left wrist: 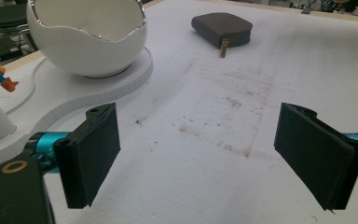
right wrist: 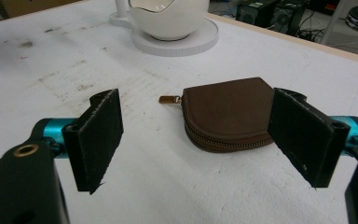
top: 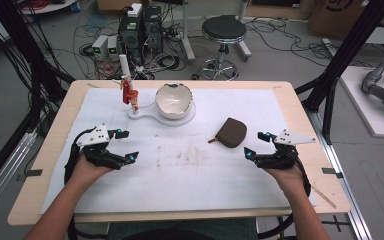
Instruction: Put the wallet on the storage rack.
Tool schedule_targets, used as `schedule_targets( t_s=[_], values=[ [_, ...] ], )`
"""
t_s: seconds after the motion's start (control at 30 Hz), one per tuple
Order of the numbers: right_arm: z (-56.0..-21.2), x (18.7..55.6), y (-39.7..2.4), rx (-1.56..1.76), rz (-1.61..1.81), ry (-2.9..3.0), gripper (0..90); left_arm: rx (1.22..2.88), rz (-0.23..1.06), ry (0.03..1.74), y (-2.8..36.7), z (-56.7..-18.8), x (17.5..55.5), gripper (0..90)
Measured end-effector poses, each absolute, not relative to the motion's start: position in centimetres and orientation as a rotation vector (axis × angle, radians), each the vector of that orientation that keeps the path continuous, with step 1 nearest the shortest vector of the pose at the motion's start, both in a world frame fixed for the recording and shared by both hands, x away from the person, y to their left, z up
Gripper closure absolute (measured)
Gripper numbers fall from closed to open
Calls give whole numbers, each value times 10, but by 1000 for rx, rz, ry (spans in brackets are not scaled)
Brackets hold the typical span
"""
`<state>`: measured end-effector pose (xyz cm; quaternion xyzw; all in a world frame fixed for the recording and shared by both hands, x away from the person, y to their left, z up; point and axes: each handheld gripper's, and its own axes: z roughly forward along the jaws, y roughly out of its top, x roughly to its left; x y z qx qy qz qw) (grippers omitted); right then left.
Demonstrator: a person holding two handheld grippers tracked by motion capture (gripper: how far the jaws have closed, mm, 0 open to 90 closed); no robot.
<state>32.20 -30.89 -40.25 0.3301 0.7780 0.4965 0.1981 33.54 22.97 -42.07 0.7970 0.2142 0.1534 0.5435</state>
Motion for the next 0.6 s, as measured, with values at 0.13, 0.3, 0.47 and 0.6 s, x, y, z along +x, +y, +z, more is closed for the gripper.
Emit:
schedule_targets(
  t_s=[0.13, 0.3, 0.47, 0.6],
  values=[
    [-403, 320, -310, 925, 1392, 2178, 187, 1895, 357, 502, 224, -421, 337, 142],
    [-406, 317, -311, 922, 1388, 2186, 187, 1905, 332, 487, 213, -420, 344, 142],
    [-409, 311, -313, 915, 1383, 2194, 187, 1910, 309, 469, 200, -420, 353, 142],
    [-410, 308, -316, 928, 1380, 2194, 187, 1920, 285, 448, 183, -420, 360, 142]
  ],
)
